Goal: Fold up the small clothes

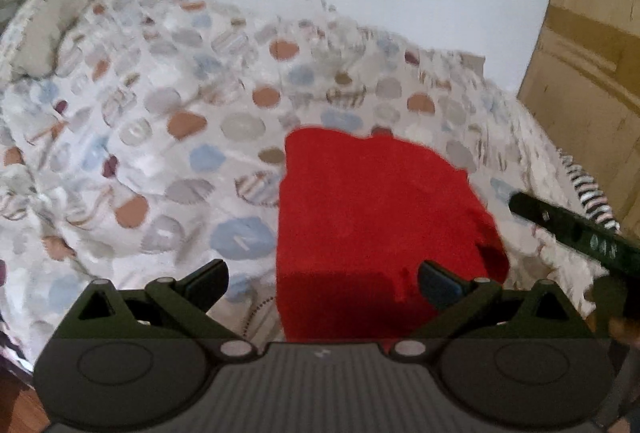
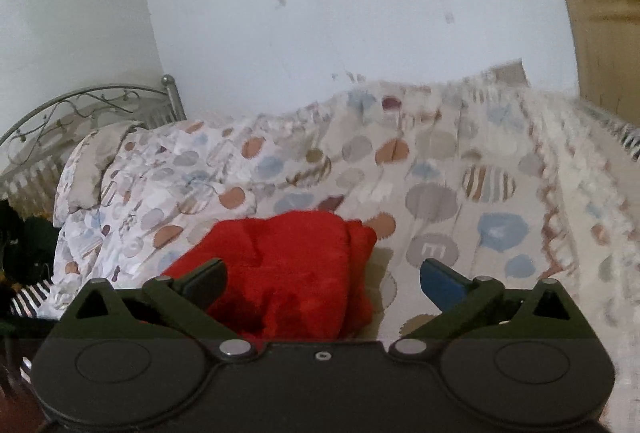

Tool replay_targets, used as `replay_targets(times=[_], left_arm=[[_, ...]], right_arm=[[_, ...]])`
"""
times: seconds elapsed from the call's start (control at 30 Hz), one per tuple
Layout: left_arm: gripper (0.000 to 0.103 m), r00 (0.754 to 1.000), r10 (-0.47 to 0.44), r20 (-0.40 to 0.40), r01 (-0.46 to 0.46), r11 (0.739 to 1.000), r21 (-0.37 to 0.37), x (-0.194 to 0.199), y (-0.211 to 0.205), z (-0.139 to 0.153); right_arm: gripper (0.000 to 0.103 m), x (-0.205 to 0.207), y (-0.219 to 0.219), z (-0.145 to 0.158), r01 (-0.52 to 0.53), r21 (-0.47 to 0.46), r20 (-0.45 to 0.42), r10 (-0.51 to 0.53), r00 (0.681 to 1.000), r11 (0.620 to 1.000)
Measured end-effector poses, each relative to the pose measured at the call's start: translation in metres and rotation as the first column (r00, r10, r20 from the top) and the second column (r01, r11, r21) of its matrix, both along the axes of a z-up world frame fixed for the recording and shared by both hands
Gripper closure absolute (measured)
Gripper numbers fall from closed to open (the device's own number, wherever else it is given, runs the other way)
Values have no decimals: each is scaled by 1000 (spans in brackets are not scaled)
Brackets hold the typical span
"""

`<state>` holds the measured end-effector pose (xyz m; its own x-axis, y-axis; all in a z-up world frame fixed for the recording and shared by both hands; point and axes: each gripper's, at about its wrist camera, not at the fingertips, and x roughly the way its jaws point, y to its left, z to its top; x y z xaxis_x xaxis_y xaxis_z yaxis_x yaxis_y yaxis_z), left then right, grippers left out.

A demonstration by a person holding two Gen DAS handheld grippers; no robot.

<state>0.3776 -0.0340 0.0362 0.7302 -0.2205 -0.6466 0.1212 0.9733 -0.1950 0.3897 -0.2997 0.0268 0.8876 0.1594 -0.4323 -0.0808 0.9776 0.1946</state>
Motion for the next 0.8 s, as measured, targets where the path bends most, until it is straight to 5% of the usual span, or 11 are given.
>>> replay_targets(times=[0.4,0.8], left_arm=[[0,969,107,222,-98,994,-50,-103,29,33],[0,952,118,283,-125,992,6,-193,38,9]], right_arm=[[0,-115,22,38,40,-140,191,-13,982,989],[0,-218,40,31,39,-160,218,-3,976,986]])
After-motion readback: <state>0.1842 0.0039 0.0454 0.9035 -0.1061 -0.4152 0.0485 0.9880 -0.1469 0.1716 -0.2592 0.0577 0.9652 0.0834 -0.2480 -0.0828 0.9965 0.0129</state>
